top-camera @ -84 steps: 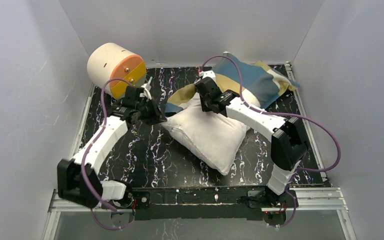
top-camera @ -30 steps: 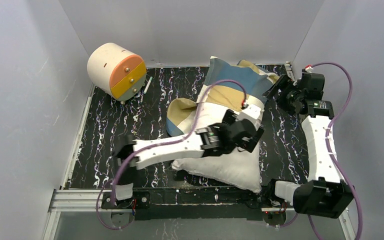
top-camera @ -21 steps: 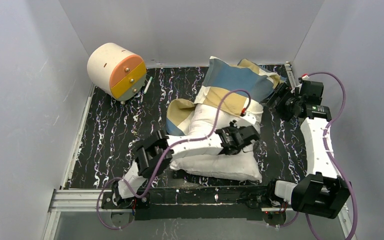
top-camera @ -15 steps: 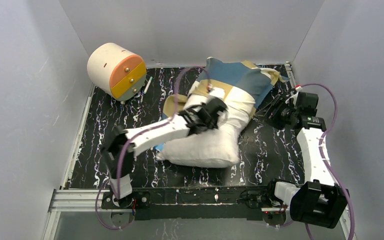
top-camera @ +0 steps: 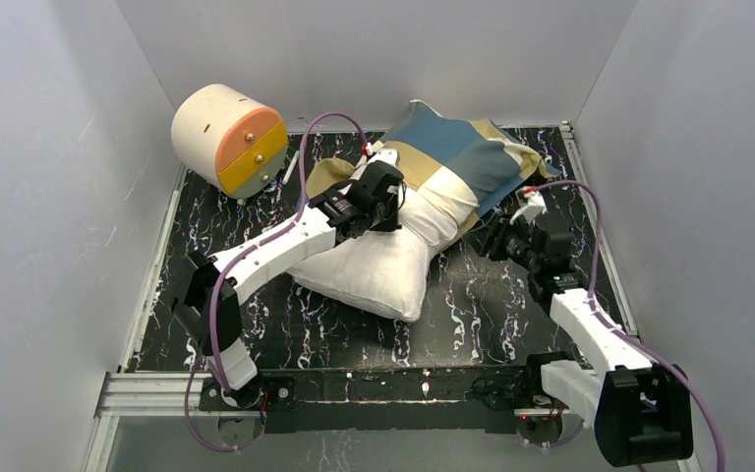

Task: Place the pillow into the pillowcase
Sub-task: Stuff the pillow into the pillowcase.

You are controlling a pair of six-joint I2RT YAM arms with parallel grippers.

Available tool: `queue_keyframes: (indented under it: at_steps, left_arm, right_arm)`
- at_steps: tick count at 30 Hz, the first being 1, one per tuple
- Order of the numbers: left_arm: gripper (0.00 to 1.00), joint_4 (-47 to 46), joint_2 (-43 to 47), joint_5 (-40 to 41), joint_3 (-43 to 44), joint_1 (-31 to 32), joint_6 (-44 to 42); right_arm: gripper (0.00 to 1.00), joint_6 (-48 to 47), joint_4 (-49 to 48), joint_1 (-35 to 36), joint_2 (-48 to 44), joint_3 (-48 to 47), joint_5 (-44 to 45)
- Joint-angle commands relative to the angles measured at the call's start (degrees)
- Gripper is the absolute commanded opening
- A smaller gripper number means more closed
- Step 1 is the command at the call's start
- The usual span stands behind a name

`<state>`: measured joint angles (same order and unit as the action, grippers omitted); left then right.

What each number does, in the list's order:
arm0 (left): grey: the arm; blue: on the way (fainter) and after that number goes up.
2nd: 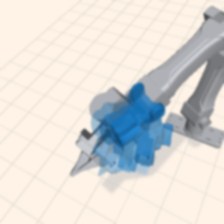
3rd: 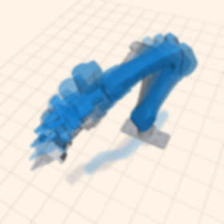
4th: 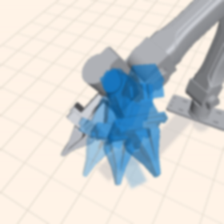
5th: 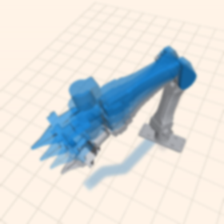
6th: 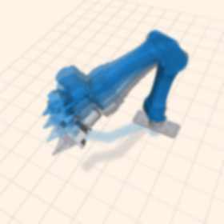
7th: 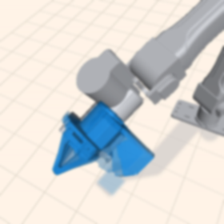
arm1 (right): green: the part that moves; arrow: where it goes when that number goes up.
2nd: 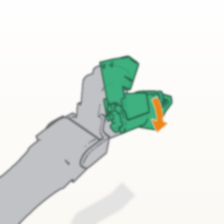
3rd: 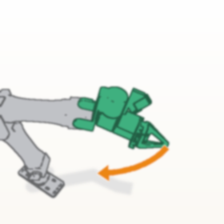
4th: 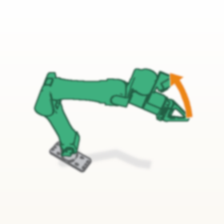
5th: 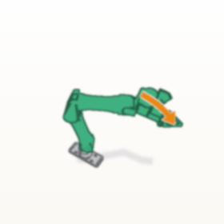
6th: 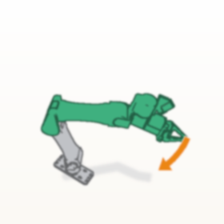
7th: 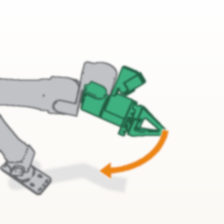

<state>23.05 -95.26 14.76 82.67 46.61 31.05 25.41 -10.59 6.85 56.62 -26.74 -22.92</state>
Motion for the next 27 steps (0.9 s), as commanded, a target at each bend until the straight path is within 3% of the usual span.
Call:
queue_keyframes:
  at_steps: [1,12,16,21,27]
  left_arm:
    - [0.00,-1.31,0.68,-0.60,3.26,-0.62,1.38]
    - [0.00,-3.31,0.93,-2.69,1.27,-0.77,2.76]
    - [0.00,-3.67,1.25,-3.19,1.34,-0.76,3.19]
    - [0.00,-3.15,1.65,-2.81,1.33,-1.56,3.53]
    - [0.00,-2.41,1.92,-3.30,0.49,-3.47,3.58]
  right_arm:
    - [0.50,-10.91,-16.78,7.08,3.18,-1.36,8.92]
    - [0.51,-31.33,-17.66,20.28,13.71,-10.08,23.55]
    - [0.51,-37.07,-19.13,25.59,17.64,-13.92,36.25]
    - [0.33,-41.11,-22.33,27.54,20.33,-16.11,41.20]
    - [0.40,-42.42,-16.60,27.77,18.42,-18.37,44.21]
